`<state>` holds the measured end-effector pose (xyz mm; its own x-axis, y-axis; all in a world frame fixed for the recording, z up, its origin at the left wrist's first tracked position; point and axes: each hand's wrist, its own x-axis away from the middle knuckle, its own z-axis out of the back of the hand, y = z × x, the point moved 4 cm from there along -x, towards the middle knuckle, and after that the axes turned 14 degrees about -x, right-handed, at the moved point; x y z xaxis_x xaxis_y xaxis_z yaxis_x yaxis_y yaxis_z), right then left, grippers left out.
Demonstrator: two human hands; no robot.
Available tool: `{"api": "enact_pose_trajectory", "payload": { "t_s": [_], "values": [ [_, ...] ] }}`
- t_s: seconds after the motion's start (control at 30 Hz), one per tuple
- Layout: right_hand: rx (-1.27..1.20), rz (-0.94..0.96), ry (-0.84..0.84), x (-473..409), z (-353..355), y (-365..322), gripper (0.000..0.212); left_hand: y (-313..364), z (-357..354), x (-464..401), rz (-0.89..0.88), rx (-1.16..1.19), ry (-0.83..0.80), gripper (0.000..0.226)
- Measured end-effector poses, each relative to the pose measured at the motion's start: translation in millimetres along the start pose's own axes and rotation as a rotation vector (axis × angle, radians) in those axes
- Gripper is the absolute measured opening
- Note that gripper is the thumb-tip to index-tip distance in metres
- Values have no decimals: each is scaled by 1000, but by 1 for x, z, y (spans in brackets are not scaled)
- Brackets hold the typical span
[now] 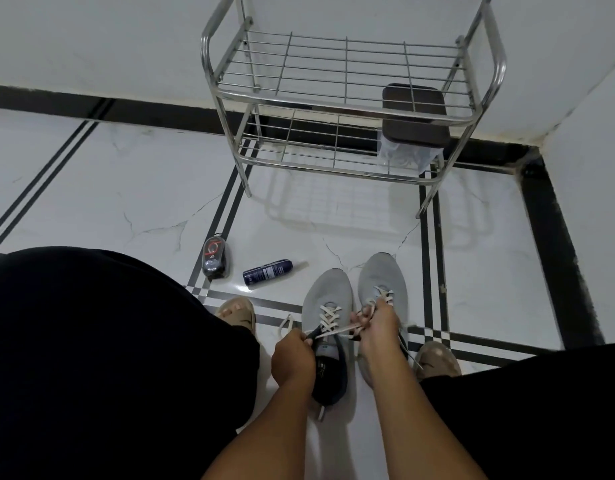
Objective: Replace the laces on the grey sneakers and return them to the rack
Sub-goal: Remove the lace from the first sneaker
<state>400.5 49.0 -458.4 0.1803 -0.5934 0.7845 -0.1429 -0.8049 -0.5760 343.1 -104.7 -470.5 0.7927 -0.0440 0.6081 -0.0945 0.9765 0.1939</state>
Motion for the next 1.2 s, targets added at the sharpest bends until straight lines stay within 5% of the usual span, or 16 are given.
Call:
{"api": "enact_pose_trajectory", "payload": {
  "t_s": [0.13, 0.23, 0.3, 0.47, 0.6, 0.73, 0.87, 1.0, 1.07, 1.2],
  "values": [
    [1270, 398, -357, 6, -10, 15, 16, 0, 1, 2, 8, 36, 0, 15],
    [1689, 558, -489, 13, -7, 43, 16, 0, 4, 2, 2, 30, -4, 14],
    [1583, 505, -422, 12, 0, 48, 16, -2, 5, 2, -14, 13, -6, 12],
    [764, 326, -94, -10, 1, 2, 20, -15, 4, -6, -41, -38, -4, 11],
    [1082, 411, -235, -8, -16, -6, 12, -7, 8, -1, -157, -50, 74, 16],
    [1132, 706, -59, 18, 7, 6, 12, 21, 6, -8, -462, -151, 161, 21],
    [1319, 304, -289, 12, 33, 43, 18, 28, -3, -21, -561, -371, 125, 27],
    [1403, 299, -298, 11, 33, 54, 15, 33, -4, -14, -615, -459, 178, 19],
    [1240, 226, -226, 6, 36, 53, 12, 29, -4, -17, -527, -336, 167, 13],
    [1024, 68, -170, -16, 49, 60, 17, 3, -3, -36, 2, 331, -83, 15]
  ]
}}
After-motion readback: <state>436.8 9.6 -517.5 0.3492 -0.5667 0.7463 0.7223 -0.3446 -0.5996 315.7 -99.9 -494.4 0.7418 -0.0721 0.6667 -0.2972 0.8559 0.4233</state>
